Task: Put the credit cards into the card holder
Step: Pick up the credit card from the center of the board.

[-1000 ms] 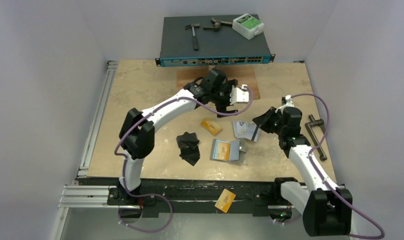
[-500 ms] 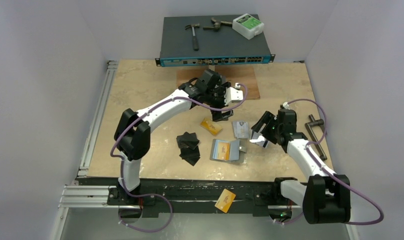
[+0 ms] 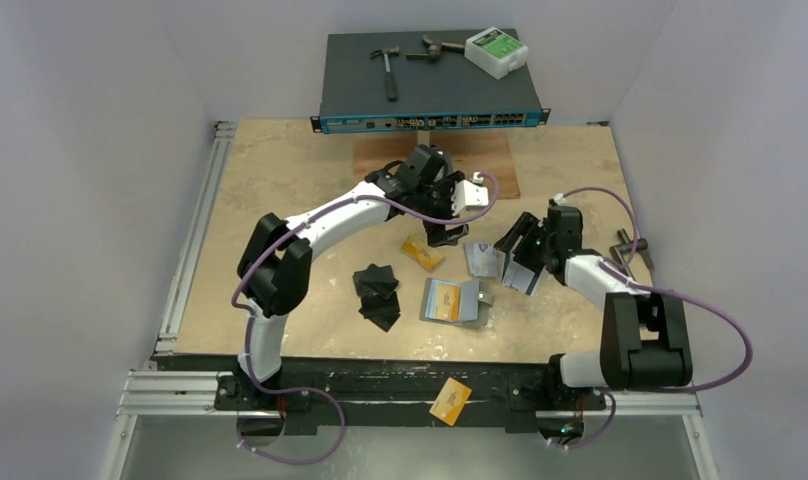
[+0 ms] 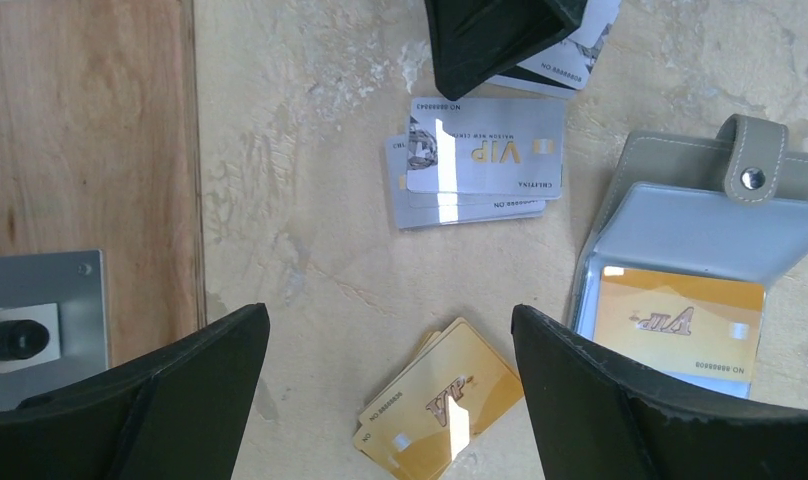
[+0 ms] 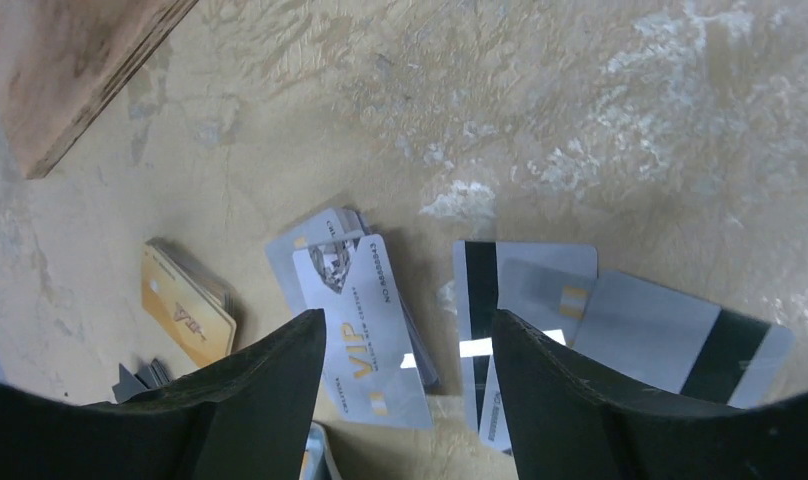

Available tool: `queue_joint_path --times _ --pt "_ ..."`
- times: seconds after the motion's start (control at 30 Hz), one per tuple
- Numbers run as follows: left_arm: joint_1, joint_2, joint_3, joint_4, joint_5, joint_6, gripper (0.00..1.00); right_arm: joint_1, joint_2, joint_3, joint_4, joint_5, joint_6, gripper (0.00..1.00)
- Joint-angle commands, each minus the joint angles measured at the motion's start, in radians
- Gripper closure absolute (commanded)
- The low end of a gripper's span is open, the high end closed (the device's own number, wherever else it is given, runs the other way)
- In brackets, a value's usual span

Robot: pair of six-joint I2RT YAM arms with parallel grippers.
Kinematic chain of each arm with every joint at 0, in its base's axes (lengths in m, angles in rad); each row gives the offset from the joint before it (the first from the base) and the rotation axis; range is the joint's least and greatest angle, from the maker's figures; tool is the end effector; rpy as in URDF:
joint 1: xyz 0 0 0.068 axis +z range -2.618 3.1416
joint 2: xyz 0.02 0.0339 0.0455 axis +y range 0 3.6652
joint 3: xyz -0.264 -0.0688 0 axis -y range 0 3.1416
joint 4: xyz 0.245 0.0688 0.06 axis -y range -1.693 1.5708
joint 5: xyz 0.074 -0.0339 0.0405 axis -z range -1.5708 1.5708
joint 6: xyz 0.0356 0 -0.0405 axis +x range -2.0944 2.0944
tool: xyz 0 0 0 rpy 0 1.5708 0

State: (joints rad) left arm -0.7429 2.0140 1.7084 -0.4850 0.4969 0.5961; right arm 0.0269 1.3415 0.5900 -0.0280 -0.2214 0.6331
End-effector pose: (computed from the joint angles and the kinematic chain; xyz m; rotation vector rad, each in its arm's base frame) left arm 0.3266 -0.3230 0.2607 1.6303 1.6698 -0.6572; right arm 0.2570 0.0147 0.1707 0.6099 2.3233 0.5771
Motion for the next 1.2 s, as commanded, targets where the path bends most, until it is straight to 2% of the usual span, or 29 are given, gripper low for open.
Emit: queue_joint_path --times 0.0,0.43,0.63,0.87,1.0,1.17 --pt "-0.008 0.007 -0.009 0.037 0.005 0.02 0.08 0.003 0.041 0.061 0.104 -0.035 -0.032 0.38" --pt "0.0 -0.014 -0.013 0.042 0.013 0.017 0.09 0.141 0.159 0.128 0.055 0.06 -0.068 0.36" --pt "0.014 -0.029 -0.009 0.035 0.04 -0.001 0.09 0.182 0.163 0.115 0.002 0.122 -0.07 0.4" --pt "0.02 -0.034 -0.007 0.026 0.048 0.001 0.09 0.207 0.139 0.064 -0.029 0.188 -0.066 0.57" --pt "0.02 -0.029 0.002 0.023 0.058 -0.004 0.09 0.207 0.115 0.055 -0.037 0.194 -0.049 0.77" --pt "0.02 -0.014 0.027 0.007 0.073 -0.009 0.09 0.204 0.072 0.072 -0.064 0.184 -0.029 0.83"
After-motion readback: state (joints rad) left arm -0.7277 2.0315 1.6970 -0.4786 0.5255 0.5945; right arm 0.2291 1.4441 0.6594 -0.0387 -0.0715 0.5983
